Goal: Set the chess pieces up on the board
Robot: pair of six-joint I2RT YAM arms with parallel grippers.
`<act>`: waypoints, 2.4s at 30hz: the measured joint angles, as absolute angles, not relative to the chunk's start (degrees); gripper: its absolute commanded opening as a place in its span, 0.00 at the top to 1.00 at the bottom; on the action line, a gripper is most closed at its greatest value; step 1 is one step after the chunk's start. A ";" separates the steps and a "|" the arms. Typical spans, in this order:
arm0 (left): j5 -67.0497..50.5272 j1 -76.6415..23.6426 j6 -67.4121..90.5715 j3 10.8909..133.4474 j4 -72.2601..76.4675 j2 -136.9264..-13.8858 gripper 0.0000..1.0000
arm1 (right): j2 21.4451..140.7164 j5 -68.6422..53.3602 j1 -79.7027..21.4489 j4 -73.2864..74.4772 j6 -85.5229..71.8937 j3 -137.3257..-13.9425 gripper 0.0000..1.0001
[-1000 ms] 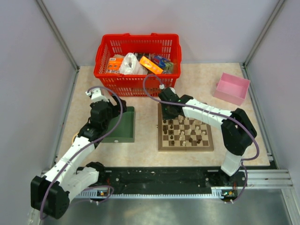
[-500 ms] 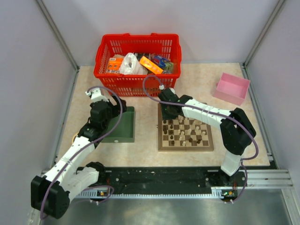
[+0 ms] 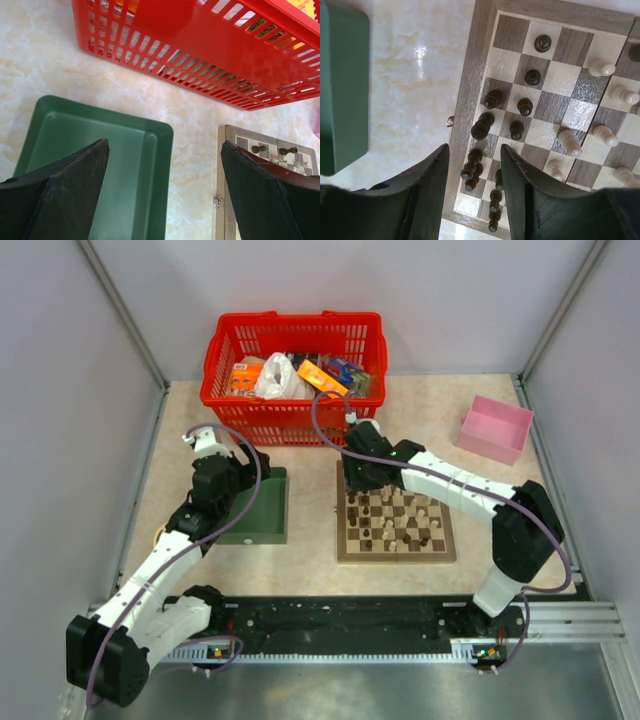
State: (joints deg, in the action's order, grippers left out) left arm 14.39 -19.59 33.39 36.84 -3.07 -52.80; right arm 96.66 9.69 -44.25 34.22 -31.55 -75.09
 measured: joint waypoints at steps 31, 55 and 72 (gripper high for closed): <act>13.91 -19.53 34.20 36.82 -3.07 -52.77 0.01 | 92.88 7.88 -51.70 36.05 -34.54 -67.09 0.67; 13.91 -19.29 34.39 36.38 -3.05 -52.77 0.01 | 94.91 8.95 -51.70 36.36 -34.54 -67.09 0.84; 12.84 -19.27 34.37 36.21 -3.05 -52.80 0.01 | 94.91 9.47 -51.72 37.60 -34.48 -67.66 0.67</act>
